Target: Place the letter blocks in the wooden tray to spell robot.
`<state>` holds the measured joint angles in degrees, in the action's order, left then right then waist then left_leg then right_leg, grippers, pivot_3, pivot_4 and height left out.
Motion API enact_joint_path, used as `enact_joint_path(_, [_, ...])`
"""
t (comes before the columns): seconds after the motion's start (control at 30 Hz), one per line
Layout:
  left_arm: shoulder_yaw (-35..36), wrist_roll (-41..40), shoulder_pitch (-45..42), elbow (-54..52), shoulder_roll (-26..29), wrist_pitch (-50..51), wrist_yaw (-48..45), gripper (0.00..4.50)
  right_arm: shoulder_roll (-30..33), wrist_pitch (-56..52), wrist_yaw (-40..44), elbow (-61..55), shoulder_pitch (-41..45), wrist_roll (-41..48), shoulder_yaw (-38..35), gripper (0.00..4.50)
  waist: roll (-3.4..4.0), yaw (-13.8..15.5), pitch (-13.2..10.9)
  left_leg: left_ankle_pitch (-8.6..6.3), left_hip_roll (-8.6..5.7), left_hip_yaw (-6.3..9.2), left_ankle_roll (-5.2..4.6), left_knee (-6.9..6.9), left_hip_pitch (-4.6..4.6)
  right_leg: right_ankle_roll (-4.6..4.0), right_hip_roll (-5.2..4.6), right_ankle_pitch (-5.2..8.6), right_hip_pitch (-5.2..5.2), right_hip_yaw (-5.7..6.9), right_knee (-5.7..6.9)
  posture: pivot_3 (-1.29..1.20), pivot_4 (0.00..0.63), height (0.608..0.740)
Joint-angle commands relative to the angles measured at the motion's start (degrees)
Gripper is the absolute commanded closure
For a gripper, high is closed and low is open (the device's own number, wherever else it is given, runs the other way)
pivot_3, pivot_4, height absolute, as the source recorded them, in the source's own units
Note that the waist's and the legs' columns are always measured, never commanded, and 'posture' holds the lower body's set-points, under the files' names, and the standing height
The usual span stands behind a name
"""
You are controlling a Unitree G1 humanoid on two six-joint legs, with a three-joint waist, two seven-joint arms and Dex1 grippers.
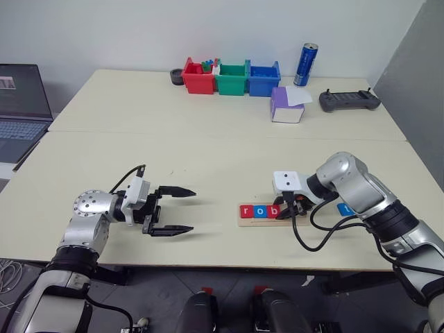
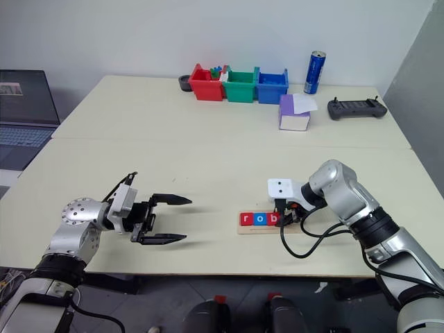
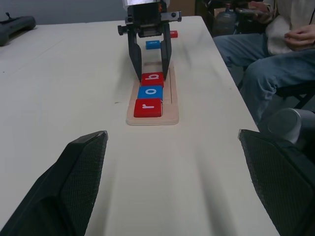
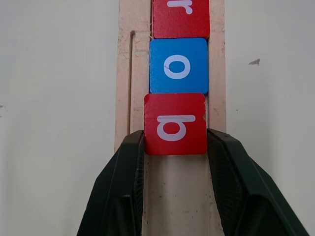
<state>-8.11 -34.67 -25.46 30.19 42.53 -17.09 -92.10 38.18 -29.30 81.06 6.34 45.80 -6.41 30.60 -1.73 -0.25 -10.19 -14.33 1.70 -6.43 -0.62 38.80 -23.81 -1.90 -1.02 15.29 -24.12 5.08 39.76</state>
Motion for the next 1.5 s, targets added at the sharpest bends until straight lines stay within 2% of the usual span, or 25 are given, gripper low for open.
enact_joint_path(0.03, [-0.11, -0.8, -0.63, 0.55, 1.03, -1.44, -0.4, 0.0, -0.26, 0.04, -0.42, -1.65, 0.32, -1.27, 0.94, 3.04, 0.0, 0.0, 0.0, 0.0, 0.0, 0.0, 0.0, 0.0, 0.0, 0.0, 0.0, 0.0, 0.0, 0.0, 0.0, 0.0, 0.15, 0.74])
enact_joint_path(0.53, [-0.59, -1.37, -0.82, 0.03, 1.33, -1.52, -0.4, 0.0, -0.52, 1.63, -0.23, -0.65, 0.47, -2.78, 1.0, 3.04, -0.02, -0.06, 0.02, -0.05, 0.01, 0.02, -0.09, 0.01, 0.03, 0.01, 0.0, 0.01, 0.0, 0.02, 0.08, 0.0, 0.15, 0.74])
enact_joint_path(1.5, [0.03, -1.04, -1.48, -1.19, 0.55, 0.46, -0.4, 0.0, -0.01, 2.5, 0.66, -1.73, 1.09, -0.09, -1.8, 3.04, -0.02, -0.05, 0.01, -0.12, 0.01, 0.02, -0.2, 0.01, 0.01, 0.08, 0.0, 0.1, -0.02, 0.03, 0.1, 0.0, 0.15, 0.74])
